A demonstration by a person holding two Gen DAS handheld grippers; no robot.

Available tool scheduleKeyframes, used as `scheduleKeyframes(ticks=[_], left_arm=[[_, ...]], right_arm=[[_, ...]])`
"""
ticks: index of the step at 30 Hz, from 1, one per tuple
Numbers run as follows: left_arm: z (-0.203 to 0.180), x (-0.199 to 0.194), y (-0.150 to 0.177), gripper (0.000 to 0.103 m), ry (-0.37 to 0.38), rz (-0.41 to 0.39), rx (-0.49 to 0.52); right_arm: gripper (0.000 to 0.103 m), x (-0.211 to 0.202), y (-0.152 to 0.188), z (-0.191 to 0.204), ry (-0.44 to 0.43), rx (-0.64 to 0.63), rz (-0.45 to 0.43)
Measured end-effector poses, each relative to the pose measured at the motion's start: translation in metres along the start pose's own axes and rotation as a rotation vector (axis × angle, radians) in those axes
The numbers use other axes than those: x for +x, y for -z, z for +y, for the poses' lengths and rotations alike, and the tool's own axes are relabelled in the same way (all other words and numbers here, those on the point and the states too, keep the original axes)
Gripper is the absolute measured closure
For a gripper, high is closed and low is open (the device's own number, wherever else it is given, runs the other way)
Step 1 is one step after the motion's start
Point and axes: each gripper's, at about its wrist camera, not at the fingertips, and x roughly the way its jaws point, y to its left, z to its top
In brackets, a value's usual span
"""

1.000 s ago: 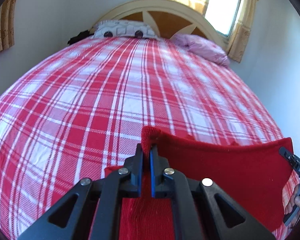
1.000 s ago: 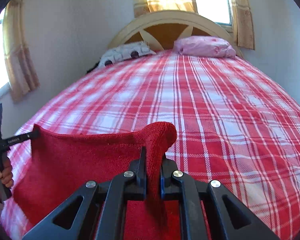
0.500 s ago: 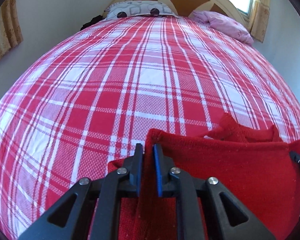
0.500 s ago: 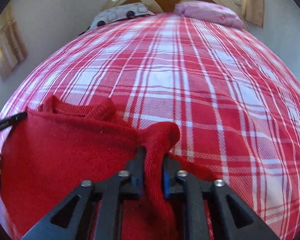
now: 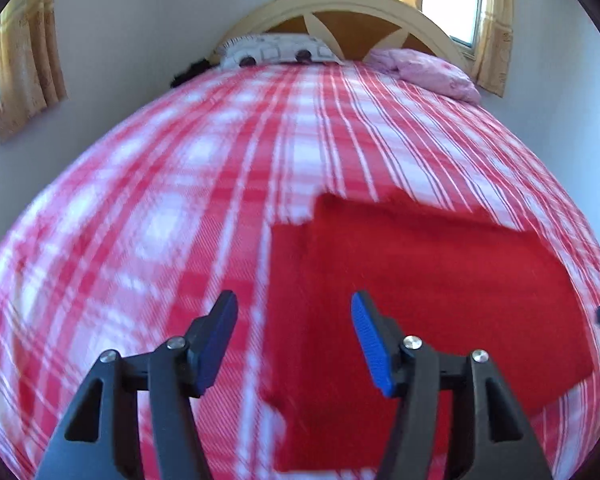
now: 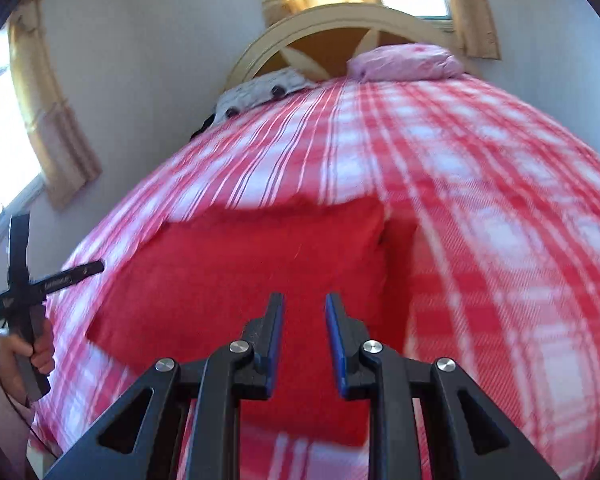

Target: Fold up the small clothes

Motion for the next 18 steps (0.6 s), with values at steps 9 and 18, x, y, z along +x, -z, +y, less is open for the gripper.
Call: scheduleKeyframes(ticks=[9, 18], left_arm=[[-0.021, 0.02, 0.039, 0.037, -0.083, 0.036, 0.036], [-0.018, 0.007, 0.049, 0.033, -0.116, 0.013, 0.014]], right_arm=[[0.081, 0.023, 0.046, 0.004, 0.061, 0.009, 0.068], [0.078, 0.024, 0.048, 0.009, 0.086, -0.015, 0.06]])
